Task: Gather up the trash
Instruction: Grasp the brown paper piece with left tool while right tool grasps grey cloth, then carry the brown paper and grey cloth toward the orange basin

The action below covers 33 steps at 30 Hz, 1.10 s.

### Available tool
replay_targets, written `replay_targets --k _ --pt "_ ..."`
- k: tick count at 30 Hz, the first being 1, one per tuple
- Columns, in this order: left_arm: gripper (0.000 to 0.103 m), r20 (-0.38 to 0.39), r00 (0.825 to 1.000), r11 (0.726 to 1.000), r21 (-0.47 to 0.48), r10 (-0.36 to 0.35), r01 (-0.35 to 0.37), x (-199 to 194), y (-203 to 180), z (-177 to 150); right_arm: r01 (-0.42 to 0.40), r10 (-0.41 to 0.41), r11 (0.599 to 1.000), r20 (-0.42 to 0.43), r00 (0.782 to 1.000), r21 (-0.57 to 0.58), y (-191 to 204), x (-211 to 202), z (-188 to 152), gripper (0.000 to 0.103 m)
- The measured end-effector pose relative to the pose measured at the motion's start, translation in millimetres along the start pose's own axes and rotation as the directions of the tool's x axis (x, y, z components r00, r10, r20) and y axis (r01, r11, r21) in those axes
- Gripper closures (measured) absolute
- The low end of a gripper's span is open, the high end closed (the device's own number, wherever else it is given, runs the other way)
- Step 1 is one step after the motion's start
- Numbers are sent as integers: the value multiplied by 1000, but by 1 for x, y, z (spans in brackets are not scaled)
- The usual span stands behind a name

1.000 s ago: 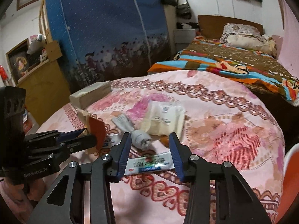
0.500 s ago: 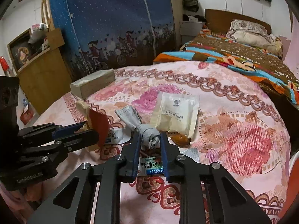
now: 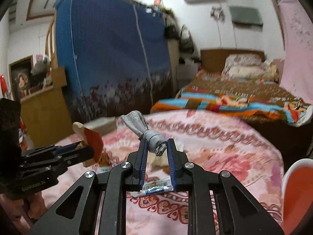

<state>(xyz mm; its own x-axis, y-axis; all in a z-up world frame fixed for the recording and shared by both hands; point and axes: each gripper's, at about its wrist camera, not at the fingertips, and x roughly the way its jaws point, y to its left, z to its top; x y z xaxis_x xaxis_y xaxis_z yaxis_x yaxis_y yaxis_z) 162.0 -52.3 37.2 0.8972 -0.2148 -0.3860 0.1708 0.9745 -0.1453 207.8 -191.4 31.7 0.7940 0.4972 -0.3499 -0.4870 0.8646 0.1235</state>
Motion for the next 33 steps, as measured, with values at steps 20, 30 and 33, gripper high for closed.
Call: replay_targets --k 20,30,33 --pt "92 218 953 959 231 -212 161 -2 -100 49 258 -300 954 465 833 154 -49 -118 6 84" --pt "92 159 924 893 356 -349 276 15 -159 44 418 -489 872 451 746 254 -89 -152 -3 83" --pt "92 138 916 874 379 -377 303 20 -174 41 448 -538 843 418 732 299 -105 -159 -7 83"
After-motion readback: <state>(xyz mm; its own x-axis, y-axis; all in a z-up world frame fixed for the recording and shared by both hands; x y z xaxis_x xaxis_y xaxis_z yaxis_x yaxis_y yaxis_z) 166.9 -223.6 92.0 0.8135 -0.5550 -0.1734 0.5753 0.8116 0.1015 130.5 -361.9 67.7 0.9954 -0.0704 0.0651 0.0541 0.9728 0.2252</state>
